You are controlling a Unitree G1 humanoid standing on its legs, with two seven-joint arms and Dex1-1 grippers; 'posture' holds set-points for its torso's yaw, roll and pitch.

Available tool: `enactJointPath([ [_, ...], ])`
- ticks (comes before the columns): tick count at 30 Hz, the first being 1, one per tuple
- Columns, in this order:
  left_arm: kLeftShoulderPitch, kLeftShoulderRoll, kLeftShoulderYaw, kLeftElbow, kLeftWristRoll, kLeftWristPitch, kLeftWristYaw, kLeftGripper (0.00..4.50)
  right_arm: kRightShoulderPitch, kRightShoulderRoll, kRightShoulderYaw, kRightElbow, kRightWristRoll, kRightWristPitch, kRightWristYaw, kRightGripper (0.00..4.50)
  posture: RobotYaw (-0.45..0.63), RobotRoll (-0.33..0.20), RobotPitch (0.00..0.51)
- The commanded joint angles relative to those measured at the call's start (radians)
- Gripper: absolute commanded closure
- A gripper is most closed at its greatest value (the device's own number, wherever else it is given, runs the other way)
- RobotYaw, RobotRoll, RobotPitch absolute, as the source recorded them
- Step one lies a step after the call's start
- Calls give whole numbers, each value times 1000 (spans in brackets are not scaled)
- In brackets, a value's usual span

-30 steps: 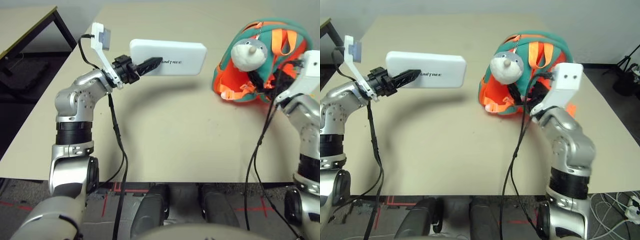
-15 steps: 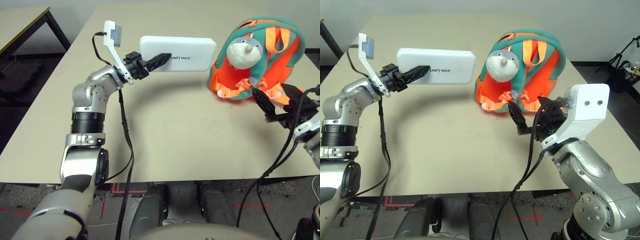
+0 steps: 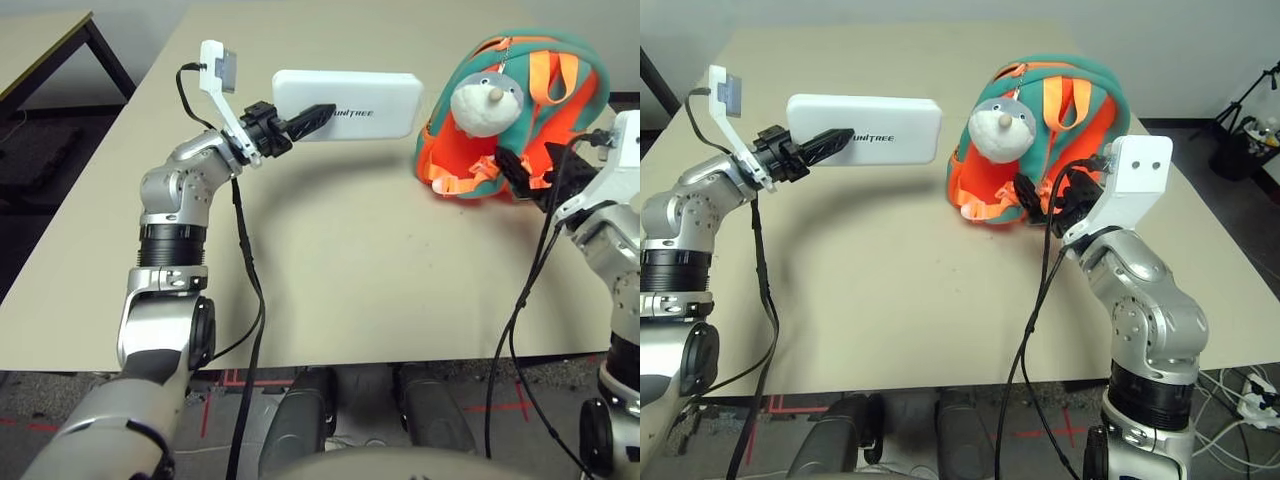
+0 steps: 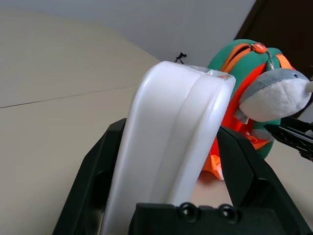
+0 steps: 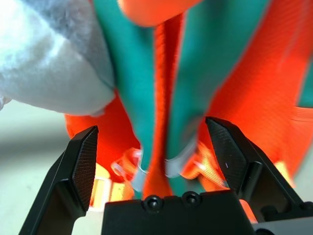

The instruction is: Put the pencil case into the backpack and zip it.

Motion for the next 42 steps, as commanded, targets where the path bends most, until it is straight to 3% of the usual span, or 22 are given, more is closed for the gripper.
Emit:
enactJointPath([
  [1,11,5,21,-45,-16,10,11,1264,-25,11,36,94,-51,-71,21,0,-53,0,140],
  [10,20,2,23,-61,-21,19,23,1264,-66,50,46,192,-124,-190,14,0,-51,0,144],
  [12,19,2,23,-61,-21,20,23,1264,-71,57,38,193,-128,-204,8,311,-54,0,143],
  [25,7,-1,18,-41,-18,21,18,1264,-62,67,21,119,-108,-165,-19,4215,-65,0,147],
  [35,18,9,25,-46,-16,19,18,1264,73,-5,-144,-286,61,150,-69,4290,-87,0,154],
  [42,-13,-17,8,18,1,-17,-2,1264,173,2,-246,-587,235,367,-150,4290,-151,0,161],
])
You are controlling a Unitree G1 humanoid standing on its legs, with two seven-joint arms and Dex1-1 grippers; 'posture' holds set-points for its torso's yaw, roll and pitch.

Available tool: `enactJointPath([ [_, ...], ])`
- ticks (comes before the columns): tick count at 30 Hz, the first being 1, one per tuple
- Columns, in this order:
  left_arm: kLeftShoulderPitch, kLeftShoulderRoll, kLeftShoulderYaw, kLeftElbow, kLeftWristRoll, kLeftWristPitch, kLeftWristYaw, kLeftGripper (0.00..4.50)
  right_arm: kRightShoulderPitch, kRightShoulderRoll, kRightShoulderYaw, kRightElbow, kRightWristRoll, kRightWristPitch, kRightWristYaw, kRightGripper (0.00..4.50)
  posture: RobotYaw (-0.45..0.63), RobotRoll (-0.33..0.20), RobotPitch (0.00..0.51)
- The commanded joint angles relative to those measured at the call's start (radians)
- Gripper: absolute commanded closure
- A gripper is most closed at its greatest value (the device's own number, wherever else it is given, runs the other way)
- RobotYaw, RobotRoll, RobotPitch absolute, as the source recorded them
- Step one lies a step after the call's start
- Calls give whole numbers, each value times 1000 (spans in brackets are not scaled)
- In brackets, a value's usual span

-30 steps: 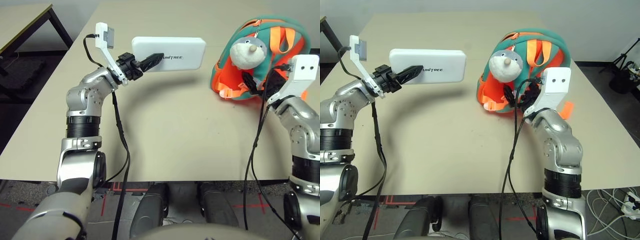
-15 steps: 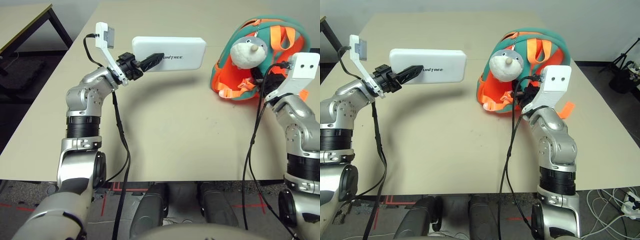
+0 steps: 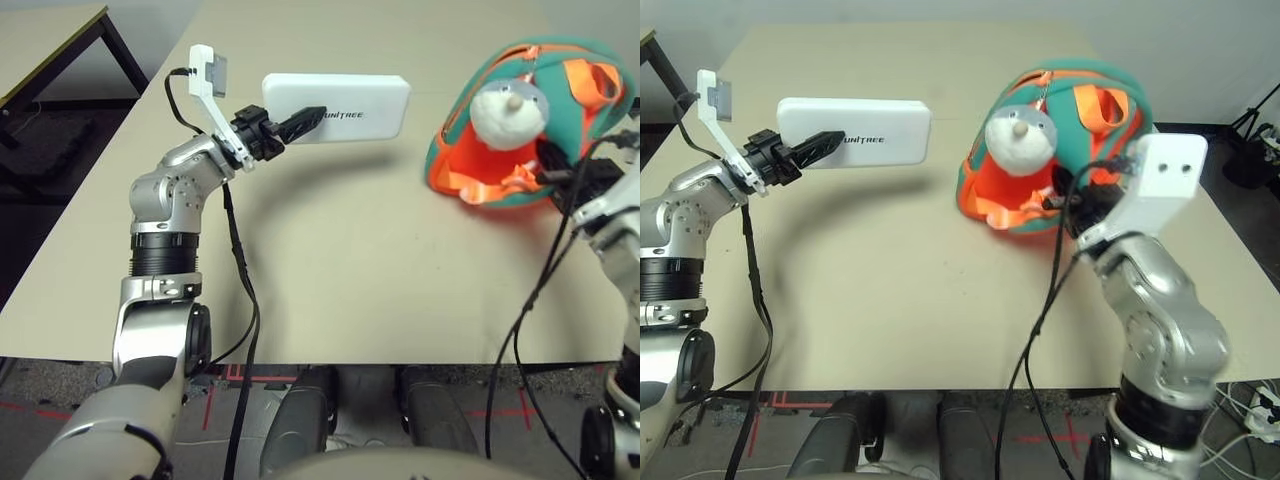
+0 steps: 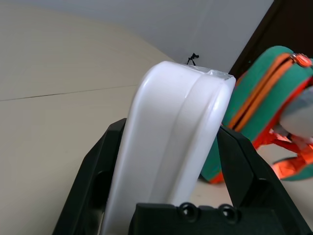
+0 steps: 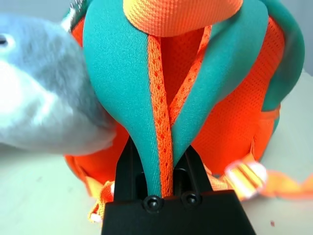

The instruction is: Put the pencil case into the backpack and zip it.

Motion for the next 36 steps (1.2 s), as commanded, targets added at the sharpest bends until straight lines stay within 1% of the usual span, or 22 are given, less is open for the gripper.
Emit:
enactJointPath([
  [1,-29,-14,-2,37,3,-37,-27,1264,33,8,-68,-144,98,83,-42,4290,-165,0,161],
  [7,-62,-24,-16,91,17,-62,-60,1264,94,16,-151,-246,217,143,-120,4290,-195,0,165],
  [11,-74,-20,-19,127,27,-77,-79,1264,126,-24,-210,-263,318,136,-178,4290,-207,0,167],
  [16,-82,-15,-21,157,37,-91,-99,1264,189,-132,-289,-263,517,83,-289,4290,-222,0,167],
  [19,-89,-17,-21,179,47,-103,-109,1264,214,-208,-304,-263,636,32,-375,4290,-233,0,170],
  [21,-95,-19,-20,193,51,-107,-114,1264,231,-262,-296,-263,714,-15,-436,4290,-235,0,172],
  [26,-105,-18,-18,211,56,-110,-124,1264,256,-388,-262,-263,853,-133,-563,4290,-232,0,173],
  [29,-105,-14,-20,210,61,-115,-128,1264,301,-434,-248,-263,905,-194,-602,4290,-222,0,173],
  [32,-103,-11,-20,197,60,-110,-127,1264,368,-449,-234,-263,899,-242,-589,4290,-212,0,174],
  [36,-97,-1,-22,131,49,-90,-126,1264,414,-432,-151,-263,809,-308,-550,4290,-192,0,174],
])
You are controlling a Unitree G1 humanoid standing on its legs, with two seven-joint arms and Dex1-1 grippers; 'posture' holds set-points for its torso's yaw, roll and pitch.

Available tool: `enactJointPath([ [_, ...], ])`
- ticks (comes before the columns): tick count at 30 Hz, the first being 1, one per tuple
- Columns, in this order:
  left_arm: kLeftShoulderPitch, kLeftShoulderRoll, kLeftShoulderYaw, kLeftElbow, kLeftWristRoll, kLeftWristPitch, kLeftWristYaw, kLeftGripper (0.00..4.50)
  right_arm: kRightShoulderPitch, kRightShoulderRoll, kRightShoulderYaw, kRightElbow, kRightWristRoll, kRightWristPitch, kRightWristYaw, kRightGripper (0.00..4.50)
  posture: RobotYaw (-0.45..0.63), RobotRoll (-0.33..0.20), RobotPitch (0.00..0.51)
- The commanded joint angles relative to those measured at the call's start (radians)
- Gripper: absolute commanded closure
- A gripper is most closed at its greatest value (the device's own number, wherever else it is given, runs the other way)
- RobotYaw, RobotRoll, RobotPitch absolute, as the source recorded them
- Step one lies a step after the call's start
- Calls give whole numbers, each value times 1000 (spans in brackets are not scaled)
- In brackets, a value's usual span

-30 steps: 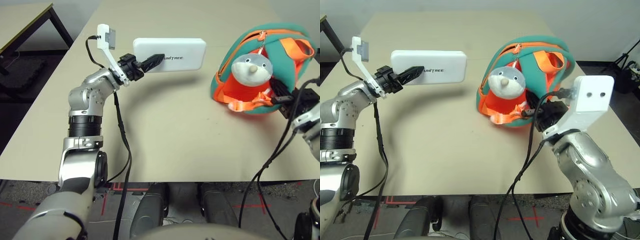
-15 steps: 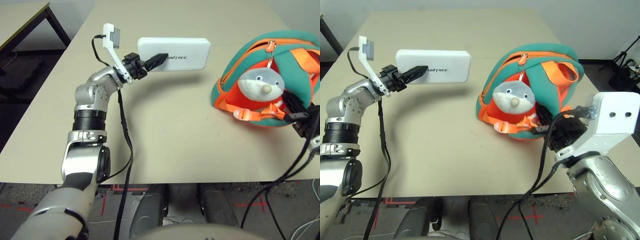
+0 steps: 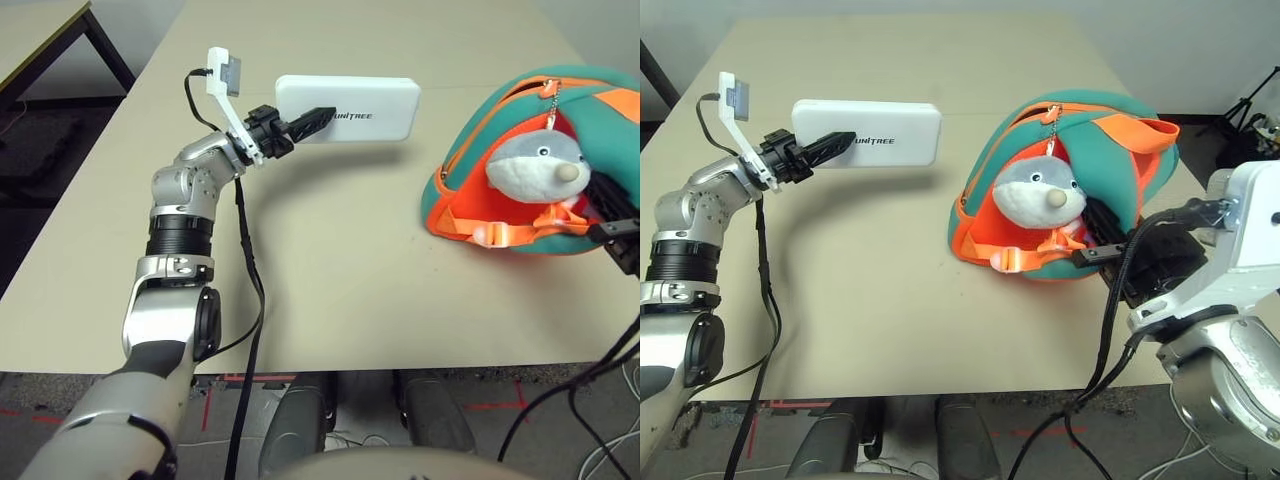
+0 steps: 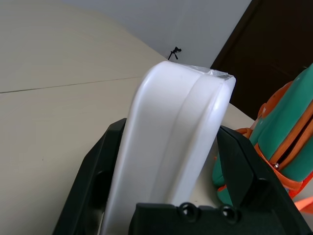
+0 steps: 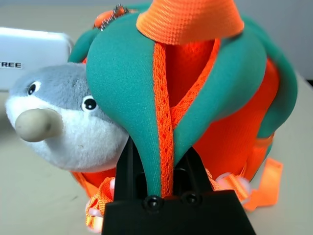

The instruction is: Put the pencil case into the backpack and zip it.

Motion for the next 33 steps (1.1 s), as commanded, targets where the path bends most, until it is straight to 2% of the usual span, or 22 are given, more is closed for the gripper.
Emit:
enactJointPath([
  [1,-10,20,1,-97,-14,24,-9,1264,35,12,66,-27,-82,-78,39,4290,-186,0,169],
  [9,-90,94,-26,-245,-63,155,-71,1264,137,115,202,-22,-345,-146,163,4290,-161,0,160],
  [13,-124,151,-55,-289,-78,218,-129,1264,137,156,237,-6,-413,-157,203,4290,-147,0,154],
  [16,-142,162,-76,-292,-73,239,-156,1264,131,173,242,10,-444,-156,233,4290,-140,0,150],
  [33,-157,27,-202,-173,9,115,-238,1264,61,188,237,51,-491,-126,302,4290,-172,0,157],
])
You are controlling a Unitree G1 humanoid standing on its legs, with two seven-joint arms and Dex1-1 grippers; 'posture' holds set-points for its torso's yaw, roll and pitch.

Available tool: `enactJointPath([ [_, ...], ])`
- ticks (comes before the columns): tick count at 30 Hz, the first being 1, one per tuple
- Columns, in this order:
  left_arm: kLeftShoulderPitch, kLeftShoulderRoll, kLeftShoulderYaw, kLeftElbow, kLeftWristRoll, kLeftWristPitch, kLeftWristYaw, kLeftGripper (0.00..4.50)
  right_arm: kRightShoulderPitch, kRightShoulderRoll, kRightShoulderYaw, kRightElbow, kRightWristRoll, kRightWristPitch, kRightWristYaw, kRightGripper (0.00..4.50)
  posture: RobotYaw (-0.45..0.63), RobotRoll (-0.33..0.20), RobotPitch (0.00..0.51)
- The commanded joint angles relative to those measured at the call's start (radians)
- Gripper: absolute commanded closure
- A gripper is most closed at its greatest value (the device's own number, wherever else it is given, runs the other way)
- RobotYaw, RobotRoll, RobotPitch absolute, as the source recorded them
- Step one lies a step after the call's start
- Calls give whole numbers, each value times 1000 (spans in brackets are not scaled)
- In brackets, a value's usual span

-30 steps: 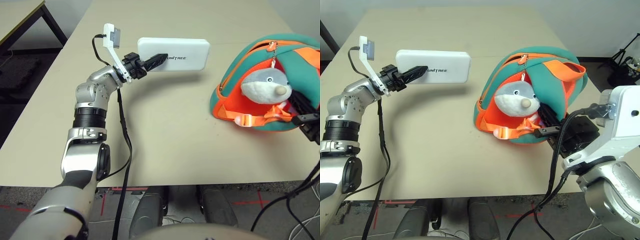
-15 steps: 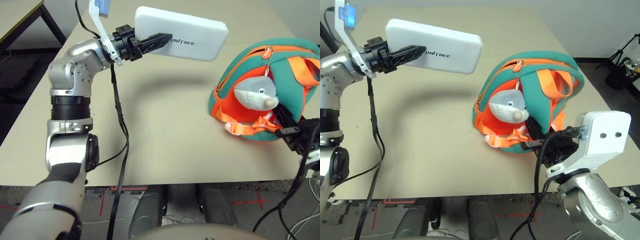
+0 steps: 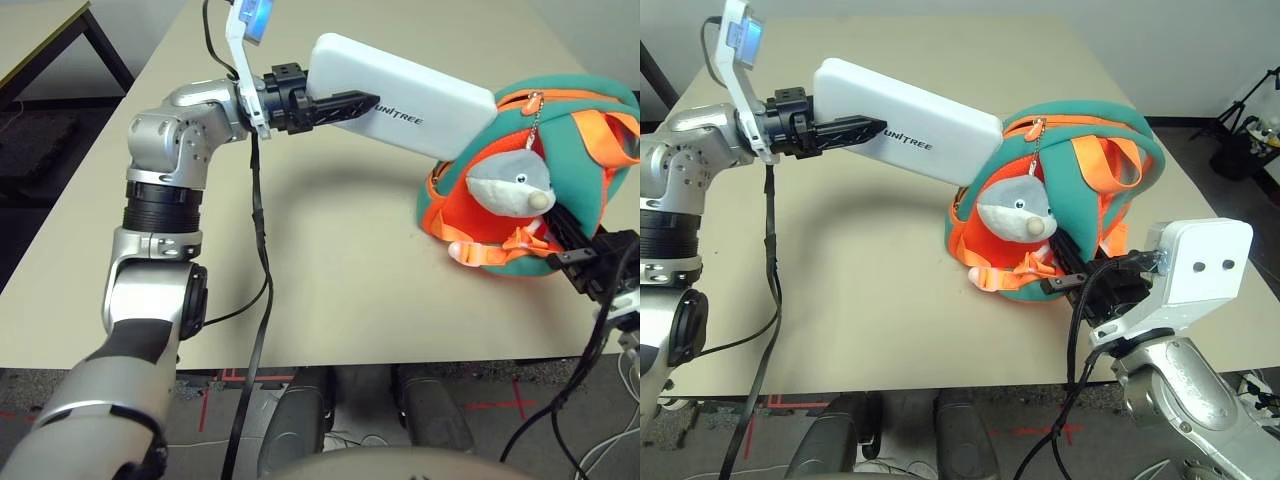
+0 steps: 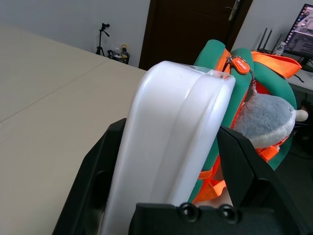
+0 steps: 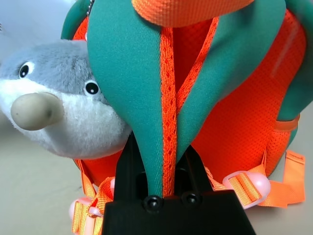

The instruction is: Put the pencil case into the backpack and zip it.

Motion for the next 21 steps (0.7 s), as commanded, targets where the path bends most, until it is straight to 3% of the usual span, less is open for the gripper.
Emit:
enactJointPath([
  [1,-15,-28,-38,34,28,-49,-37,1264,-6,2,3,0,-5,15,7,4290,-177,0,160],
  [9,-66,-83,-57,163,103,-171,-45,1264,-35,9,11,7,-11,25,7,4290,-184,0,164],
  [21,-84,-216,-79,210,155,-240,-27,1264,-83,26,39,20,-27,41,7,4290,-187,0,171],
])
